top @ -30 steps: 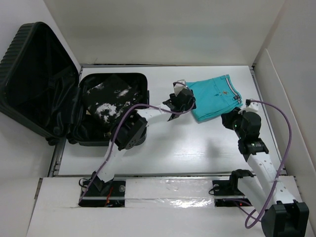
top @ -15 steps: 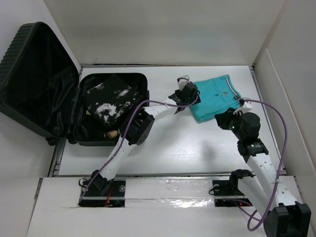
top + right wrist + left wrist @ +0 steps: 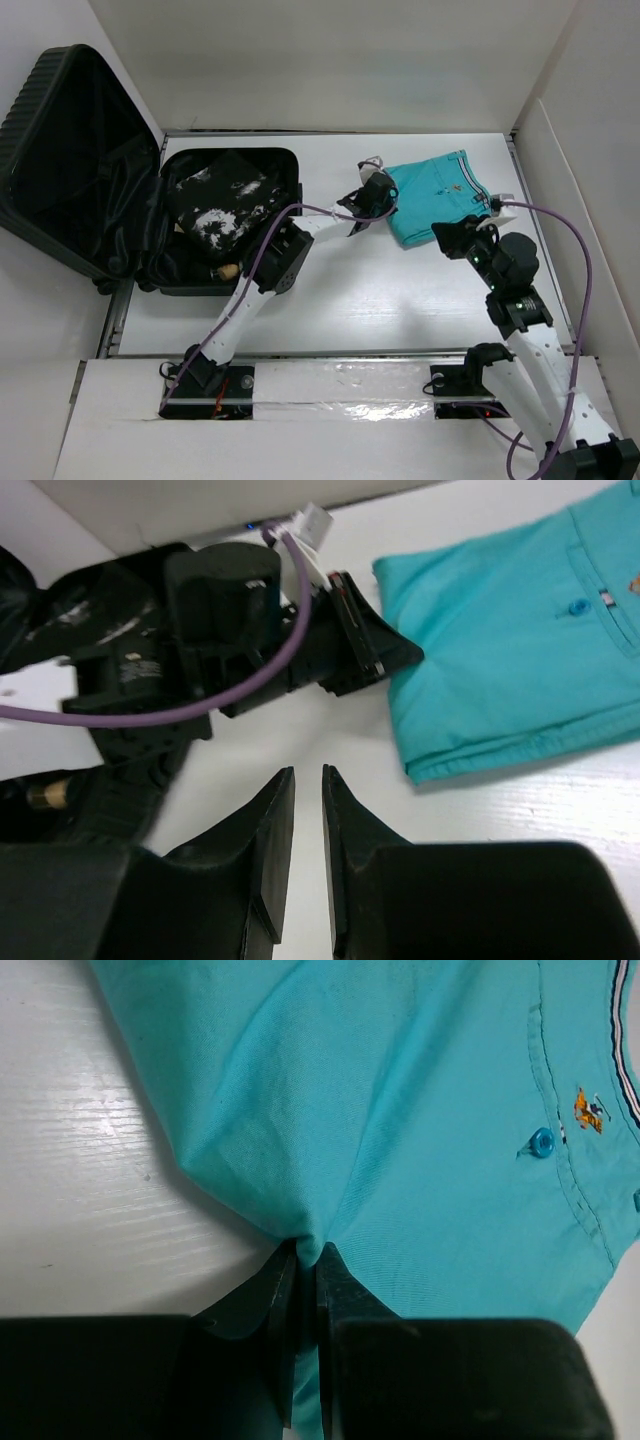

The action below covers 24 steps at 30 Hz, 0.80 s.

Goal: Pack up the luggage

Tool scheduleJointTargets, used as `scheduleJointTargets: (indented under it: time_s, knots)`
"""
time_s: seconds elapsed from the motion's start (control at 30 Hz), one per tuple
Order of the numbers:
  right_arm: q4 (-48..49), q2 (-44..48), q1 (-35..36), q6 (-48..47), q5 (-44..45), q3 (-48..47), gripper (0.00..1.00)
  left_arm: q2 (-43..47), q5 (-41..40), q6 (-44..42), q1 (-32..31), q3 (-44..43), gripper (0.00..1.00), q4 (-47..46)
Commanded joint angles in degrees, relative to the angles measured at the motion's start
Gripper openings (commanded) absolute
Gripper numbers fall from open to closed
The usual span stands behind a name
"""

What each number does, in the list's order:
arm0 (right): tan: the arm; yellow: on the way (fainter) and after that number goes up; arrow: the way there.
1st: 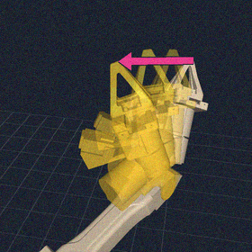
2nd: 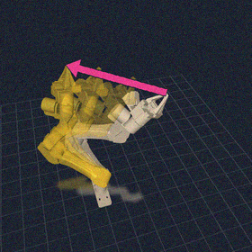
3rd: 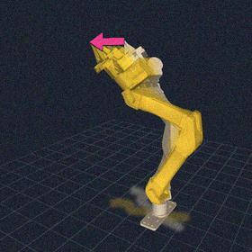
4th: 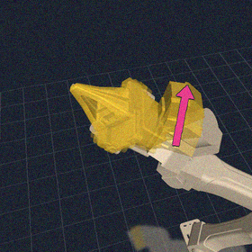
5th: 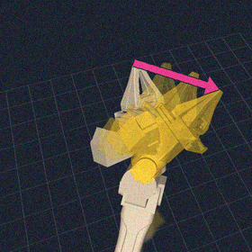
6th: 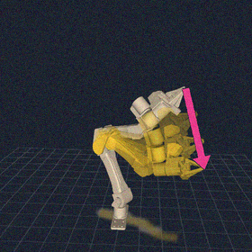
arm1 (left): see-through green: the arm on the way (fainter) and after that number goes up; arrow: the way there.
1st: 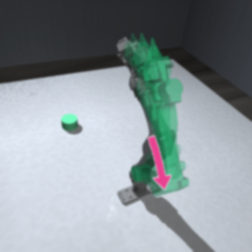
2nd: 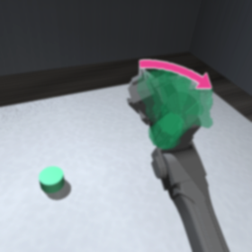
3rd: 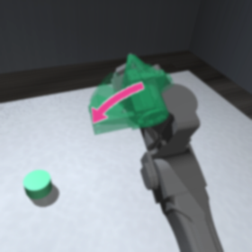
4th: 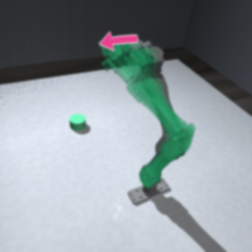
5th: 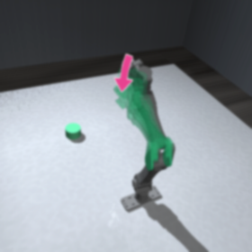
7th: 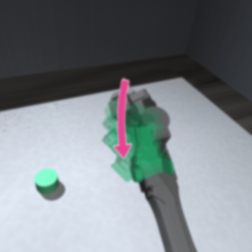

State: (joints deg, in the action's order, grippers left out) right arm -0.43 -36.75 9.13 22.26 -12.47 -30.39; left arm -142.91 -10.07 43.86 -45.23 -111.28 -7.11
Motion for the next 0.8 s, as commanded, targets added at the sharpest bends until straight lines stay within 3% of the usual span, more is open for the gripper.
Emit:
scheduleJointTargets:
  time_s: [0.0,0.2,0.43,0.57,0.77]
  knots:
    - [1.8,2.4,1.2,0.0,0.2,-3.1,0.23,6.2,3.6,-4.7,1.6,6.1,0.00,-4.4]
    - [6.7,-0.4,1.7,1.0,-0.5,-2.0,0.23,22.0,6.6,-13.3,5.9,15.2,0.00,-4.4]
    - [10.9,-3.3,1.7,0.9,-2.6,0.1,0.23,43.8,9.8,-18.5,13.2,23.9,0.00,3.6]
    - [10.9,-1.6,3.3,0.5,0.0,1.5,0.23,54.5,9.1,-20.2,20.2,30.6,0.00,8.8]
    - [9.0,-1.1,6.6,-1.1,2.0,0.5,0.23,68.5,12.0,-20.0,37.9,44.7,0.00,11.9]
